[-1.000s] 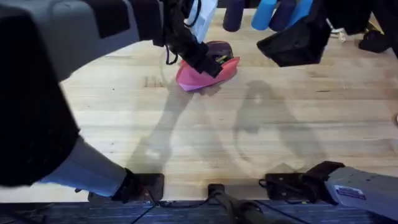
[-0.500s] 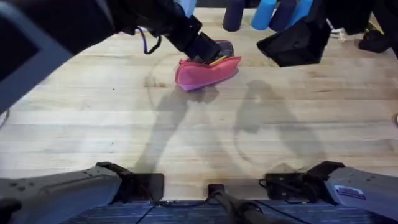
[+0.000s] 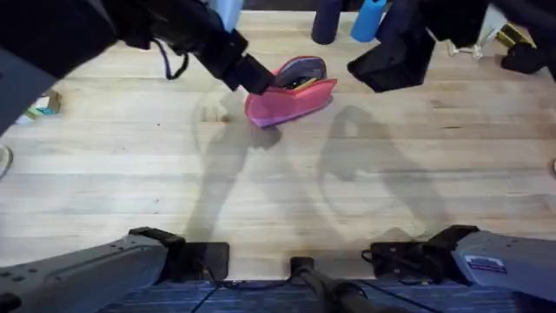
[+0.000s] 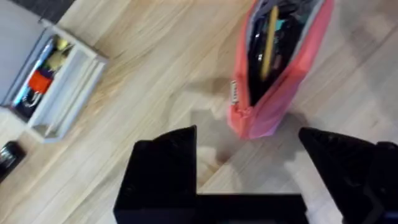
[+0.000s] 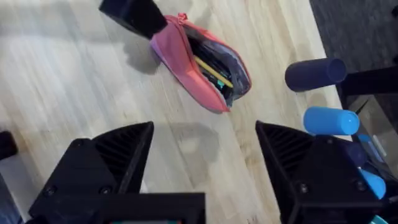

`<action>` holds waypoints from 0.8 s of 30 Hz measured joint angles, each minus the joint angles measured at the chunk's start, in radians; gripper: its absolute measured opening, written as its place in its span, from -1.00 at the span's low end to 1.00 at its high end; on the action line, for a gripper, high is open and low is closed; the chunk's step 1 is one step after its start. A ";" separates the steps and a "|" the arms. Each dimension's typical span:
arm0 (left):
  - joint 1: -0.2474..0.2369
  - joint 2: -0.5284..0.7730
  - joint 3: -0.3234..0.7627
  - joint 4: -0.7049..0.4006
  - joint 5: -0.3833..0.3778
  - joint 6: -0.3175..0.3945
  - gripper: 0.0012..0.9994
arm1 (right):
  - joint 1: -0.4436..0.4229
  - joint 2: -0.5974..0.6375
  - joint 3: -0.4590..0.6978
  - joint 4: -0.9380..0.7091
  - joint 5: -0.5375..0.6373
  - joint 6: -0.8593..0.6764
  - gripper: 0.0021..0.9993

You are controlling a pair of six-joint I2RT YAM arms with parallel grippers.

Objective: Unzip the bag, pick up the pens from the table one at a time and place them inside, then zip the bag closed.

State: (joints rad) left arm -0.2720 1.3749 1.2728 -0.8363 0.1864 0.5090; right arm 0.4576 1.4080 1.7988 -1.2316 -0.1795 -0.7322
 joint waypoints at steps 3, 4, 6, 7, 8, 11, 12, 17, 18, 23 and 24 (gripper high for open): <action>0.039 -0.024 0.000 -0.018 0.006 0.042 0.99 | 0.000 0.014 0.000 0.001 0.000 0.000 0.99; 0.052 -0.034 0.000 -0.028 0.012 0.061 0.99 | 0.000 0.017 0.000 0.001 0.000 0.000 0.99; 0.084 -0.057 0.000 -0.051 0.037 0.105 0.99 | 0.000 0.024 0.000 0.003 0.000 0.000 0.99; 0.100 -0.067 0.000 -0.062 0.052 0.126 0.99 | 0.000 0.026 0.000 0.005 -0.001 0.000 0.99; 0.116 -0.075 0.000 -0.070 0.067 0.143 0.99 | 0.000 0.029 0.000 0.006 -0.005 0.000 0.99; 0.179 -0.088 0.000 -0.096 0.133 0.205 0.99 | 0.000 0.040 0.000 0.025 -0.024 0.000 0.99; 0.202 -0.088 0.000 -0.104 0.158 0.226 0.99 | 0.000 0.043 0.000 0.030 -0.030 0.000 0.99; 0.321 -0.086 0.000 -0.167 0.288 0.347 0.99 | 0.000 0.067 0.000 0.062 -0.054 0.008 0.99; 0.348 -0.086 0.000 -0.187 0.313 0.382 0.99 | 0.002 0.072 0.000 0.068 -0.055 0.009 0.99; 0.464 -0.082 0.000 -0.268 0.428 0.539 0.99 | 0.025 0.096 0.000 0.088 -0.058 0.016 0.99; 0.483 -0.078 0.000 -0.280 0.451 0.569 0.99 | 0.034 0.101 0.000 0.093 -0.059 0.019 0.99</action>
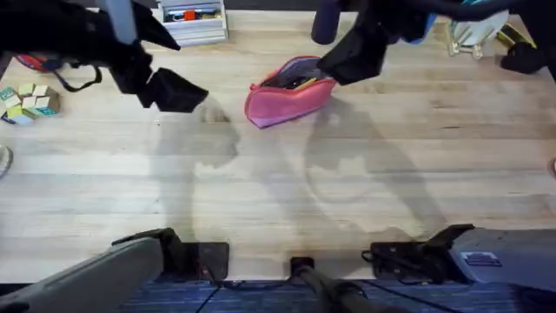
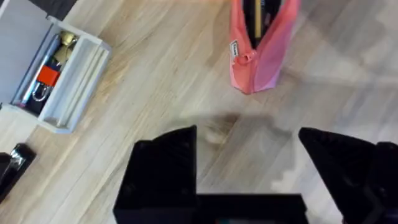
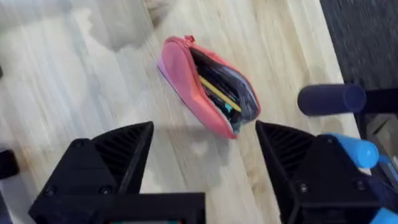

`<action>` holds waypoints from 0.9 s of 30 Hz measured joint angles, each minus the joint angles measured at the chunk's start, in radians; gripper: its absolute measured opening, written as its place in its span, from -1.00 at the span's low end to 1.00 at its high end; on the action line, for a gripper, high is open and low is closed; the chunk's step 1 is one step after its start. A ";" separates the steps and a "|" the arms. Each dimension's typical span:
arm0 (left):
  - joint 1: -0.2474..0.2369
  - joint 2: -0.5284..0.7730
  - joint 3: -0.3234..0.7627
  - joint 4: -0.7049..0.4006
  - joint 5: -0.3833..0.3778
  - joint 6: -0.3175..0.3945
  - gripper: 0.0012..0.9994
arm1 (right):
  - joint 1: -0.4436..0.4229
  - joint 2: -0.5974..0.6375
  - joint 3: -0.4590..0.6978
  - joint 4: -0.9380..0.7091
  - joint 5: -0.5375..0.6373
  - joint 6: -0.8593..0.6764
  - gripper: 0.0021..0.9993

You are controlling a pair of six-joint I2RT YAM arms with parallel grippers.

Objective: Unzip the bag, pick up the pens from the table one at a time and place them inside, then zip the bag closed.

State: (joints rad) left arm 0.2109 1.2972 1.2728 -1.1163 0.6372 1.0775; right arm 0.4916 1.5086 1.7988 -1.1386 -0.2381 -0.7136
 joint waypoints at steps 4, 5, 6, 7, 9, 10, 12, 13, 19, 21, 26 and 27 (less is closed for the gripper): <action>0.056 0.039 0.000 -0.025 0.065 0.116 0.99 | 0.032 0.022 0.000 0.026 -0.003 0.000 0.99; 0.063 0.051 0.000 -0.029 0.075 0.139 0.99 | 0.039 0.029 0.000 0.034 -0.003 0.000 0.99; 0.069 0.066 0.000 -0.035 0.084 0.168 0.99 | 0.046 0.036 0.000 0.042 -0.003 0.000 0.99; 0.071 0.079 0.000 -0.042 0.092 0.193 0.99 | 0.053 0.044 0.000 0.050 -0.003 0.001 0.99; 0.073 0.107 0.000 -0.048 0.108 0.239 0.99 | 0.066 0.058 0.000 0.065 -0.003 0.001 0.99; 0.073 0.120 0.000 -0.048 0.114 0.257 0.99 | 0.071 0.064 0.000 0.072 -0.003 0.005 0.99; 0.073 0.149 0.000 -0.048 0.127 0.290 0.99 | 0.083 0.073 0.000 0.092 -0.003 0.019 0.99; 0.073 0.165 0.000 -0.048 0.130 0.306 0.99 | 0.089 0.077 0.000 0.105 -0.003 0.032 0.99; 0.073 0.296 0.000 -0.043 0.171 0.369 0.99 | 0.115 0.082 0.000 0.131 -0.006 0.090 0.99; 0.073 0.348 0.000 -0.042 0.197 0.380 0.99 | 0.122 0.082 0.000 0.133 -0.007 0.103 0.99; 0.073 0.451 0.000 -0.041 0.247 0.399 0.99 | 0.125 0.082 0.000 0.137 -0.011 0.122 0.99; 0.073 0.465 0.000 -0.039 0.256 0.401 0.99 | 0.125 0.083 0.000 0.137 -0.011 0.127 0.99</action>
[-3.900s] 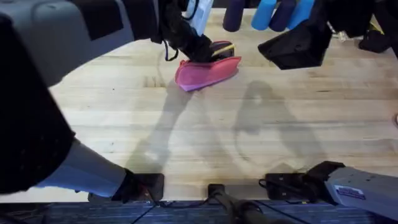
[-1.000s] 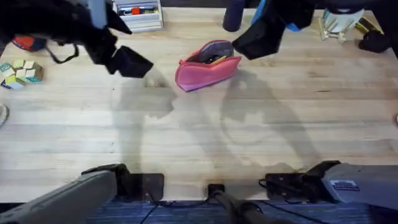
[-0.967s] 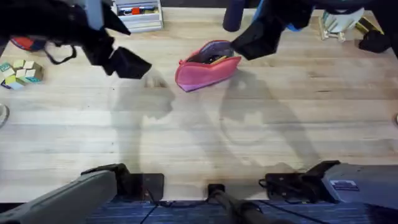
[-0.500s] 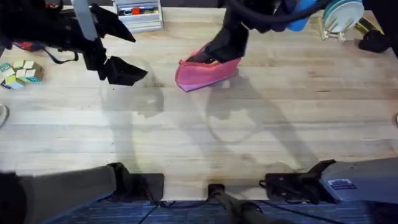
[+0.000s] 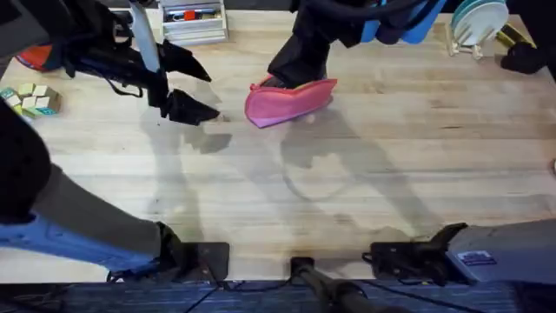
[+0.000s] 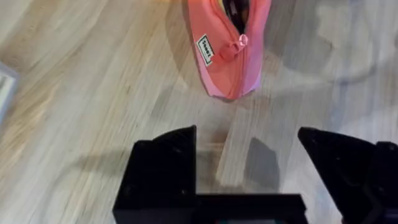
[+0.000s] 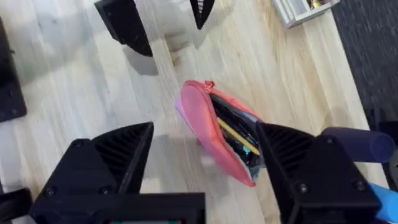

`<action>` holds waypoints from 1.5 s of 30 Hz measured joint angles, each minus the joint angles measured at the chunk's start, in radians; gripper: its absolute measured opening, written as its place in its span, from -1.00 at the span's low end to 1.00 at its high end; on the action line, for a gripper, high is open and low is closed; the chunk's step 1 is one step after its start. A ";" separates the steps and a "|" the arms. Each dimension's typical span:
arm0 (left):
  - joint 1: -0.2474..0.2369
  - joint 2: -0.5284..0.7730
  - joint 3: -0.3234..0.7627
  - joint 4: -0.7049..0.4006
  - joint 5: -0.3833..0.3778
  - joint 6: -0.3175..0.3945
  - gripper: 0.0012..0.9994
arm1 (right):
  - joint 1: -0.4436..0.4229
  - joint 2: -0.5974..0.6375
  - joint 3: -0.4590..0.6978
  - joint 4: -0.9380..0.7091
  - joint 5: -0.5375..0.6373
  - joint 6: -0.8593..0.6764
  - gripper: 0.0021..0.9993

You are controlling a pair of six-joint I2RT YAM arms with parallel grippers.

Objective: Unzip the bag, pick up the pens from the table one at a time and place them inside, then zip the bag closed.

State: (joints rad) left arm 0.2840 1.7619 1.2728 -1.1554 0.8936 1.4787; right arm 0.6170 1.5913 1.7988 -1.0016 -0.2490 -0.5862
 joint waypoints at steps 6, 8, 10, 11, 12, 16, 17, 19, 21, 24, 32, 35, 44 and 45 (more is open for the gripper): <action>0.000 0.029 0.000 0.037 0.031 0.008 0.99 | 0.000 0.036 0.000 0.005 -0.003 0.030 0.99; 0.000 0.029 0.000 0.037 0.032 0.008 0.99 | 0.000 0.047 0.000 0.003 -0.003 0.033 0.99; 0.000 0.029 0.000 0.037 0.034 0.008 0.99 | 0.001 0.052 0.000 0.002 -0.003 0.034 0.99; 0.000 0.029 0.000 0.037 0.035 0.008 0.99 | 0.002 0.052 0.000 0.002 -0.003 0.034 0.99; 0.000 0.029 0.000 0.037 0.035 0.008 0.99 | 0.003 0.052 0.000 0.002 -0.003 0.034 0.99; 0.000 0.029 0.000 0.037 0.035 0.008 0.99 | 0.005 0.052 0.000 0.002 -0.025 0.054 0.99; 0.000 0.029 0.000 0.037 0.035 0.008 0.99 | 0.005 0.052 0.000 0.003 -0.041 0.057 0.99; 0.000 0.029 0.000 0.037 0.035 0.008 0.99 | 0.005 0.052 0.000 0.003 -0.071 0.063 0.99; 0.000 0.029 0.000 0.037 0.035 0.008 0.99 | 0.008 0.054 0.000 0.003 -0.089 0.068 0.99; 0.000 0.029 0.000 0.037 0.035 0.008 0.99 | 0.019 0.067 0.000 0.009 -0.107 0.081 0.99; 0.000 0.029 0.000 0.037 0.035 0.008 0.99 | 0.044 0.153 0.000 0.074 -0.119 0.194 0.99; 0.000 0.029 0.000 0.037 0.035 0.008 0.99 | 0.045 0.163 0.000 0.112 -0.118 0.253 0.99; 0.000 0.029 0.000 0.037 0.035 0.008 0.99 | 0.045 0.168 0.000 0.153 0.006 0.492 0.99; 0.000 0.029 0.000 0.037 0.035 0.008 0.99 | 0.045 0.170 0.000 0.153 0.016 0.504 0.99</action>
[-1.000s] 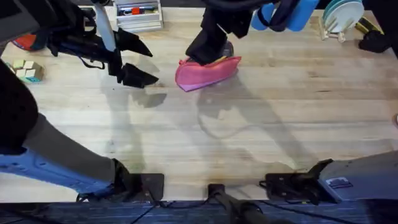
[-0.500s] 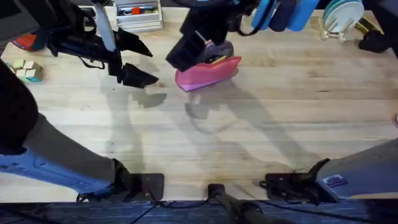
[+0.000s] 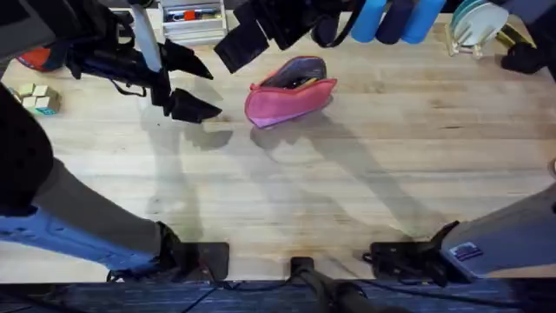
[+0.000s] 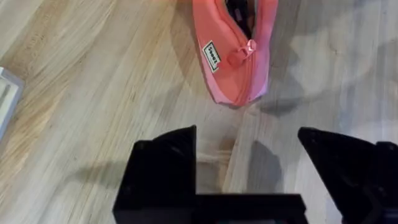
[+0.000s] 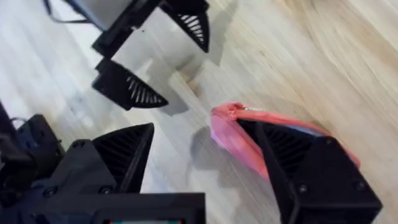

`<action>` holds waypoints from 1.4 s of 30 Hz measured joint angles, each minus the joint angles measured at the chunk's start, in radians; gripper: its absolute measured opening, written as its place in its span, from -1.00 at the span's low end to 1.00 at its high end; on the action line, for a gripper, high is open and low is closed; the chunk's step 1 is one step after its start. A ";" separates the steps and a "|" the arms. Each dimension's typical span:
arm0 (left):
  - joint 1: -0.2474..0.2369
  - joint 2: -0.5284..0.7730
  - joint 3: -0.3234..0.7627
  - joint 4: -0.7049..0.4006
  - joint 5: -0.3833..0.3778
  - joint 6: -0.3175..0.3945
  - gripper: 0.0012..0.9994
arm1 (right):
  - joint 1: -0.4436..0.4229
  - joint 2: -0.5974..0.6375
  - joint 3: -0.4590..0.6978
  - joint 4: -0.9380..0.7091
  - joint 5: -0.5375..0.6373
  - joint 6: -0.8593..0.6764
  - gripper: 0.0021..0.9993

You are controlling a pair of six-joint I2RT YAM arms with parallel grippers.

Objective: Unzip the bag, pick up the pens from the table one at a time and place them inside, then zip the bag closed.

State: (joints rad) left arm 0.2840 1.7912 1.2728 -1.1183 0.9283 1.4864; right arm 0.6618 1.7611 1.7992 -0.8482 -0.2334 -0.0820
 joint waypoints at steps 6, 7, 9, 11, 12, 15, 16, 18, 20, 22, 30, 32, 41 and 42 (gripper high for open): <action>0.000 0.000 0.000 0.000 0.000 0.000 0.99 | 0.000 0.006 0.000 -0.017 0.032 0.031 0.99; 0.000 0.000 0.000 0.000 0.000 0.000 0.99 | 0.000 0.006 0.000 -0.017 0.034 0.034 0.99; 0.000 0.000 0.000 0.000 0.000 0.000 0.99 | 0.000 0.006 0.000 -0.016 0.036 0.034 0.99; 0.000 0.000 0.000 0.000 0.000 0.000 0.99 | 0.000 0.006 0.000 -0.017 0.036 0.034 0.99; 0.000 0.000 0.000 0.000 0.000 0.000 0.99 | 0.000 0.007 0.000 -0.017 0.037 0.034 0.99; 0.000 0.000 0.000 0.000 0.000 0.000 0.99 | 0.000 0.007 0.000 -0.017 0.039 0.034 0.99; 0.000 0.000 0.000 0.000 0.000 0.000 0.99 | 0.000 0.007 0.000 -0.017 0.039 0.034 0.99; 0.000 0.000 0.000 0.000 0.000 0.000 0.99 | 0.000 0.006 0.000 -0.016 0.039 0.034 0.99; 0.000 0.000 0.000 0.000 0.000 0.000 0.99 | 0.000 0.006 0.000 -0.016 0.039 0.034 0.99; 0.000 0.000 0.000 0.000 0.000 0.000 0.99 | 0.000 0.006 0.000 -0.012 0.039 0.034 0.99; 0.000 0.000 0.000 0.000 0.000 0.000 0.99 | 0.000 0.008 0.000 0.035 0.039 0.035 0.99; 0.000 0.000 0.000 0.000 0.000 0.000 0.99 | 0.000 0.011 0.000 0.040 0.039 0.035 0.99; 0.000 0.000 0.000 -0.005 0.000 0.000 0.99 | 0.000 0.098 0.000 0.055 0.039 0.038 0.99; 0.000 0.000 0.000 -0.005 0.000 0.000 0.99 | 0.000 0.109 0.000 0.061 0.039 0.038 0.99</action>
State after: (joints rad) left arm 0.2840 1.7912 1.2728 -1.1229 0.9283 1.4868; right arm 0.6621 1.8706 1.7992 -0.7876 -0.1944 -0.0441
